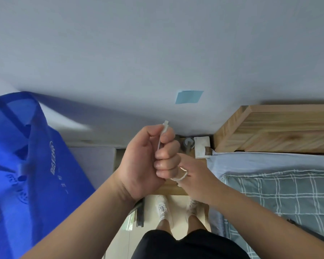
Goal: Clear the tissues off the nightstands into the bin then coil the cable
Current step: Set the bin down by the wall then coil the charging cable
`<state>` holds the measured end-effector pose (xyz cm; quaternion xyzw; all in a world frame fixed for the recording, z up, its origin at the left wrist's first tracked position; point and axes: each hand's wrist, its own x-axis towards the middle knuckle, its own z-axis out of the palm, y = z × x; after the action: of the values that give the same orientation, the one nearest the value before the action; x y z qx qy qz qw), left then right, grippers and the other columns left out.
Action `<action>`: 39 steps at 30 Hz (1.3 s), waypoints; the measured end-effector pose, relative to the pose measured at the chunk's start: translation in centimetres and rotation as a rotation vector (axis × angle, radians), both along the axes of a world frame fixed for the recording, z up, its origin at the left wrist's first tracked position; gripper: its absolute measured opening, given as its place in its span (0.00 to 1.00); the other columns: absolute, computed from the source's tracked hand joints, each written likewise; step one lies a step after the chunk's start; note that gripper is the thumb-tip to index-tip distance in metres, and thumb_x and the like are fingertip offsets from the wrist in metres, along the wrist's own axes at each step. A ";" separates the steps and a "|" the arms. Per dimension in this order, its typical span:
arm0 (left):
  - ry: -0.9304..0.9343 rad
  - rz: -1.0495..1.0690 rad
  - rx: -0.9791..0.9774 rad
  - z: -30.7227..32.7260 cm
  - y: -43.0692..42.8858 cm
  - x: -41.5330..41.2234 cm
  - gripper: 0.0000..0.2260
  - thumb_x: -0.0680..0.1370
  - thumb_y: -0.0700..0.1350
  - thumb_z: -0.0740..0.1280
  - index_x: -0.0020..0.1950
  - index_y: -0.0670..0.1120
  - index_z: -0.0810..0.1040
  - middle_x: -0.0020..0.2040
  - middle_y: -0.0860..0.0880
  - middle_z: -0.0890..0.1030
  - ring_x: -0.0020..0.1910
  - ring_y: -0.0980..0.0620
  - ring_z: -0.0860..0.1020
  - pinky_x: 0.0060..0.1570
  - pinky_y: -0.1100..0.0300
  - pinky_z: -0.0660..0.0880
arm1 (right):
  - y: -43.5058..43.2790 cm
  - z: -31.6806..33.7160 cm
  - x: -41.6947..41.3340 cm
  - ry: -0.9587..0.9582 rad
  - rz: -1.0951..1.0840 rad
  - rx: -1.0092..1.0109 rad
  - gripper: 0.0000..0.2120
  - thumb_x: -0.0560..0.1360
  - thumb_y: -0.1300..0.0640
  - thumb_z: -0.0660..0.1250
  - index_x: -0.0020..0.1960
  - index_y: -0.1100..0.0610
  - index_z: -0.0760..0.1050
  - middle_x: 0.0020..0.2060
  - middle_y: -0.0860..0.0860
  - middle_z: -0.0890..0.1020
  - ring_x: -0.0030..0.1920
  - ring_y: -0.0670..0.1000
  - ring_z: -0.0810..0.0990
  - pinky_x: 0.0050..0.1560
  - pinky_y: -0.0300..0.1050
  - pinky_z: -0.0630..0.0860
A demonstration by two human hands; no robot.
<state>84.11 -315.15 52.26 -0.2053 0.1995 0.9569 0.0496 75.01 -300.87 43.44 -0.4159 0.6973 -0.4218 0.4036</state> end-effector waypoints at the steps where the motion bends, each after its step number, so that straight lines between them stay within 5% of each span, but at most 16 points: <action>1: 0.027 -0.073 0.004 0.3 -0.2 0.1 0.10 0.79 0.50 0.61 0.39 0.49 0.71 0.29 0.53 0.58 0.25 0.54 0.54 0.24 0.64 0.53 | -0.2 0.1 -0.4 0.018 -0.041 0.078 0.09 0.80 0.43 0.64 0.42 0.42 0.75 0.40 0.42 0.83 0.42 0.46 0.81 0.45 0.52 0.80; 4: -0.027 -0.489 -0.337 0.6 -0.6 0.6 0.13 0.81 0.50 0.60 0.41 0.44 0.68 0.28 0.54 0.61 0.24 0.55 0.56 0.22 0.65 0.54 | -0.2 0.1 -2.5 0.132 -0.077 0.289 0.13 0.73 0.41 0.60 0.36 0.48 0.72 0.29 0.47 0.77 0.32 0.45 0.76 0.33 0.43 0.69; 8: -0.161 -1.174 -1.326 -2.1 0.4 0.6 0.12 0.87 0.45 0.58 0.51 0.39 0.76 0.33 0.55 0.73 0.27 0.60 0.70 0.26 0.66 0.67 | -0.7 0.4 -4.1 0.306 0.002 0.327 0.16 0.78 0.42 0.68 0.35 0.48 0.73 0.27 0.44 0.77 0.29 0.44 0.72 0.32 0.42 0.66; 11: -0.410 -1.101 -1.732 -5.1 1.0 1.1 0.14 0.89 0.52 0.54 0.62 0.47 0.76 0.47 0.49 0.84 0.45 0.49 0.83 0.44 0.53 0.78 | -0.8 1.0 -4.5 0.525 0.083 0.317 0.16 0.79 0.42 0.68 0.37 0.48 0.73 0.29 0.48 0.77 0.33 0.50 0.74 0.34 0.47 0.68; 13: -0.545 -0.793 -1.640 -6.6 0.5 1.4 0.09 0.87 0.49 0.56 0.57 0.49 0.74 0.48 0.49 0.84 0.48 0.45 0.83 0.48 0.50 0.76 | -0.1 1.4 -5.0 0.528 0.064 0.283 0.19 0.79 0.41 0.67 0.35 0.50 0.69 0.28 0.50 0.75 0.32 0.51 0.73 0.34 0.49 0.66; 15: -0.612 -0.440 -1.304 -7.2 0.0 1.4 0.01 0.79 0.44 0.61 0.49 0.48 0.73 0.41 0.50 0.80 0.38 0.49 0.78 0.41 0.52 0.71 | 0.8 1.9 -5.4 0.405 0.030 0.243 0.18 0.78 0.39 0.65 0.36 0.49 0.70 0.28 0.50 0.75 0.30 0.48 0.72 0.33 0.48 0.67; 18: -0.488 -0.036 -0.691 -6.6 -0.5 1.0 0.11 0.67 0.40 0.61 0.50 0.45 0.71 0.37 0.49 0.77 0.29 0.53 0.68 0.29 0.58 0.61 | 1.9 2.7 -4.6 0.140 0.000 0.176 0.16 0.78 0.38 0.59 0.41 0.48 0.74 0.28 0.45 0.75 0.28 0.43 0.70 0.31 0.40 0.65; 20: -0.330 0.184 -0.409 -6.0 -0.1 0.0 0.06 0.73 0.45 0.65 0.48 0.47 0.71 0.40 0.48 0.81 0.31 0.53 0.71 0.29 0.60 0.65 | 2.1 2.6 -2.9 0.037 0.036 0.155 0.15 0.80 0.40 0.58 0.42 0.46 0.75 0.28 0.46 0.74 0.28 0.42 0.69 0.32 0.39 0.66; 23: -0.241 0.354 -0.137 -3.9 0.9 -2.0 0.18 0.86 0.59 0.59 0.44 0.48 0.72 0.38 0.46 0.80 0.34 0.49 0.77 0.33 0.58 0.77 | 1.9 2.2 -0.1 -0.102 0.043 0.131 0.14 0.83 0.43 0.59 0.43 0.48 0.75 0.30 0.48 0.72 0.31 0.44 0.69 0.36 0.45 0.69; 25: -0.188 0.362 -0.061 -2.6 1.2 -2.6 0.19 0.87 0.58 0.56 0.43 0.47 0.72 0.32 0.49 0.73 0.27 0.51 0.72 0.29 0.60 0.74 | 1.7 1.9 0.4 -0.172 0.024 0.093 0.16 0.81 0.40 0.58 0.43 0.49 0.74 0.29 0.45 0.71 0.30 0.44 0.67 0.34 0.42 0.67; 28: -0.091 0.212 -0.093 -1.1 0.7 -2.0 0.16 0.85 0.56 0.58 0.41 0.50 0.72 0.28 0.53 0.65 0.25 0.54 0.55 0.22 0.63 0.58 | 2.0 1.3 -0.6 0.052 0.125 0.051 0.19 0.83 0.37 0.56 0.42 0.48 0.72 0.30 0.44 0.74 0.30 0.44 0.71 0.34 0.37 0.67; 31: -0.026 -0.065 -0.268 0.0 0.0 -0.7 0.15 0.84 0.53 0.61 0.39 0.50 0.76 0.26 0.55 0.63 0.26 0.54 0.53 0.23 0.64 0.54 | 2.4 0.9 -2.8 0.320 0.233 0.123 0.24 0.81 0.30 0.50 0.39 0.46 0.68 0.30 0.47 0.75 0.33 0.48 0.74 0.35 0.42 0.69; 33: -0.019 -0.367 -0.558 0.5 0.2 0.0 0.12 0.81 0.52 0.64 0.40 0.49 0.76 0.26 0.55 0.64 0.25 0.55 0.57 0.23 0.65 0.56 | 2.0 0.8 -4.2 0.429 0.251 0.195 0.27 0.77 0.28 0.46 0.38 0.48 0.67 0.31 0.50 0.75 0.32 0.48 0.73 0.35 0.46 0.68; 36: -0.173 -0.925 -1.187 -0.5 1.4 0.4 0.22 0.80 0.68 0.61 0.40 0.50 0.77 0.30 0.56 0.73 0.27 0.58 0.70 0.32 0.62 0.66 | 1.2 1.0 -5.9 0.495 0.195 0.280 0.26 0.75 0.27 0.47 0.36 0.47 0.65 0.30 0.48 0.75 0.31 0.44 0.72 0.32 0.45 0.64; 39: -0.329 -1.132 -1.569 -2.9 2.3 1.0 0.30 0.79 0.76 0.54 0.51 0.52 0.78 0.52 0.55 0.84 0.51 0.54 0.81 0.47 0.57 0.73 | 0.7 1.7 -6.3 0.545 0.215 0.296 0.24 0.79 0.30 0.54 0.35 0.47 0.65 0.29 0.47 0.74 0.31 0.45 0.73 0.31 0.46 0.63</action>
<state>85.08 -312.83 49.40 -0.1848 0.8383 0.3470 0.3778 68.66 -300.14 45.10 -0.5216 0.7855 -0.1439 0.3004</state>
